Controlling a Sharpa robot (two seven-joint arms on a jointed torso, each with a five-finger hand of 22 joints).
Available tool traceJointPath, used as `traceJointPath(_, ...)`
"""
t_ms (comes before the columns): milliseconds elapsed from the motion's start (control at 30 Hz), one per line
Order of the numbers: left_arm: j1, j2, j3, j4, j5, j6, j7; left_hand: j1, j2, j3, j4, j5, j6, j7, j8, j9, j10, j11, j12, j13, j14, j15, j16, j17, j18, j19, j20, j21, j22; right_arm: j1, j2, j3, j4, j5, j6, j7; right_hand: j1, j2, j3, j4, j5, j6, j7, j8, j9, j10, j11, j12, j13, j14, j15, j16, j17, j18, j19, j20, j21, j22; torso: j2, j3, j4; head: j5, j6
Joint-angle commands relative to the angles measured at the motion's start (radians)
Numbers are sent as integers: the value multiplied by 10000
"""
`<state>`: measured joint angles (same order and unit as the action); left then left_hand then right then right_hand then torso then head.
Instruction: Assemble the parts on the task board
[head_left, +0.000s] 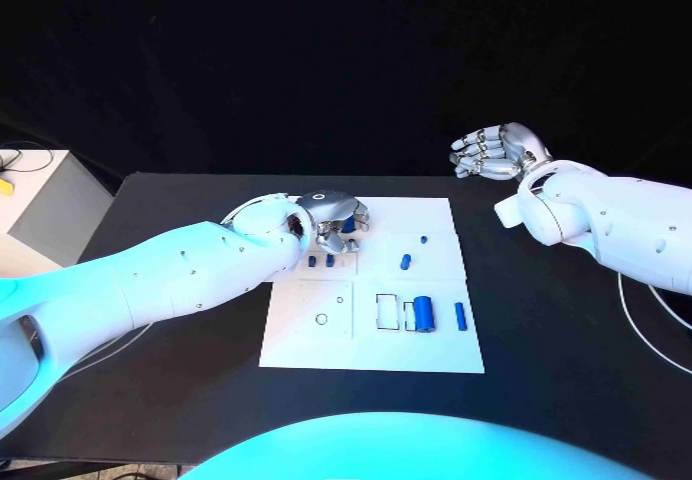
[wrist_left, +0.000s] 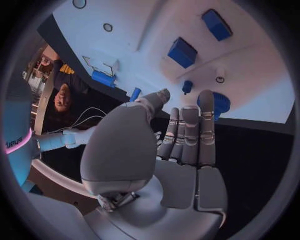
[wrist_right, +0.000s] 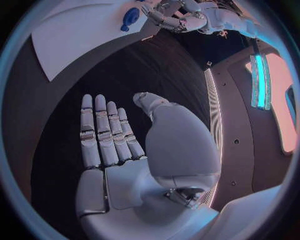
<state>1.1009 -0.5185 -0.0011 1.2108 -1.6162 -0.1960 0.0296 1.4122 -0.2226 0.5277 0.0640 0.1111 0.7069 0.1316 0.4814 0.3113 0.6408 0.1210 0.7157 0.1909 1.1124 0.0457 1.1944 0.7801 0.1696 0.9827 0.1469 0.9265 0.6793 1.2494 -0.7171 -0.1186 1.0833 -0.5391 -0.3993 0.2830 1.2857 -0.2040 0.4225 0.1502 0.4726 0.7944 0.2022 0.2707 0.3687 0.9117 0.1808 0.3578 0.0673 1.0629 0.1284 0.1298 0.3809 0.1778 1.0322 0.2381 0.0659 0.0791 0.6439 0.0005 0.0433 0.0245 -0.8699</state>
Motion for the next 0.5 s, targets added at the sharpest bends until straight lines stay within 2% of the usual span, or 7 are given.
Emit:
traceJointPath(33,-7,41,-2,-33,-553,456,-161,41,-24,180,-45,9,173,-1,-122,-84,245,-33,-8,-84,128,-101,194,53,150,67,-40,113,73,-1,7,6,13,-66,68,86,-61,11,73,11,52,41,411,-24,-8,74,-11,70,-15,80,4,-37,-12,64,76,-9,53,-16,4,-2,11,0,-28)
traceJointPath(167,-9,67,-4,-121,-625,548,-218,-27,-64,311,-73,2,307,-24,-251,-164,531,-75,110,-99,292,-111,456,191,140,64,-52,210,144,0,4,7,24,-76,57,86,-61,11,73,11,52,41,411,-24,-8,74,-11,70,-15,80,4,-37,-12,64,76,-9,53,-16,0,12,20,5,-28)
traceJointPath(367,-9,120,-5,-263,-660,588,-256,-19,-24,458,-119,6,455,34,-308,-202,685,-113,216,-89,408,-116,645,300,146,74,-62,295,204,1,15,7,39,-80,56,88,-72,7,85,8,72,44,411,-23,-10,75,-11,70,-16,83,4,-38,-16,64,79,-9,54,-21,1,-4,9,4,-28)
traceJointPath(500,-10,169,-5,-364,-670,611,-266,-22,-28,502,-138,4,499,47,-332,-216,726,-127,245,-88,407,-127,680,279,147,70,-68,323,225,1,23,7,45,-81,58,89,-72,7,85,8,72,44,411,-23,-10,75,-11,70,-16,83,4,-38,-16,64,79,-9,54,-21,-4,2,12,-2,-28)
